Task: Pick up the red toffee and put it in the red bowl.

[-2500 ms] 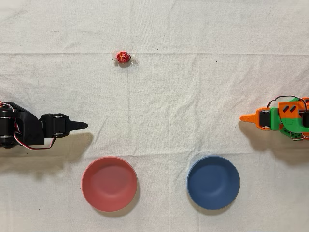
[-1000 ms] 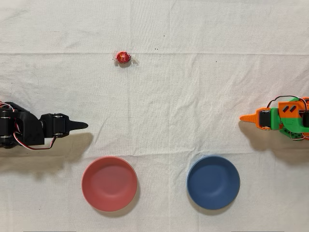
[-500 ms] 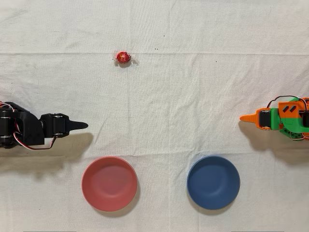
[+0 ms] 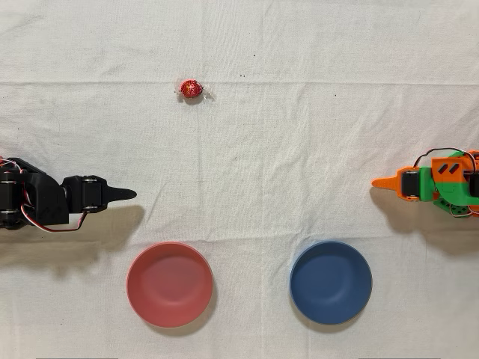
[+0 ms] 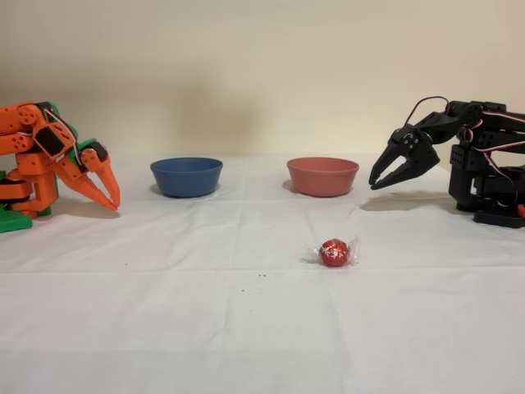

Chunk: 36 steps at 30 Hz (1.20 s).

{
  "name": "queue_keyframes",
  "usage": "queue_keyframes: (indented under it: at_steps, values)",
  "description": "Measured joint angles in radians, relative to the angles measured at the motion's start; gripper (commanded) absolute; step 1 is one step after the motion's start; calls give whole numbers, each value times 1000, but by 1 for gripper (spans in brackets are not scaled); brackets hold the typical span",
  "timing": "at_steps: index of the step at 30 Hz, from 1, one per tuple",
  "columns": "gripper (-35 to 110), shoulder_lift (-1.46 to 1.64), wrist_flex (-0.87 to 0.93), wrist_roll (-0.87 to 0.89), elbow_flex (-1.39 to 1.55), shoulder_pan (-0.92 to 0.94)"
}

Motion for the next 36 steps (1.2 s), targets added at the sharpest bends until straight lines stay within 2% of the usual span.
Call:
queue_keyframes:
  at_steps: [9, 25, 29, 36]
  values:
    - [1, 0, 23, -97, -12, 0]
    - [1, 9, 373, -172, -339, -34]
    - [1, -52, 440, -173, -456, -78]
    - [1, -337, 446, -147, -678, -133]
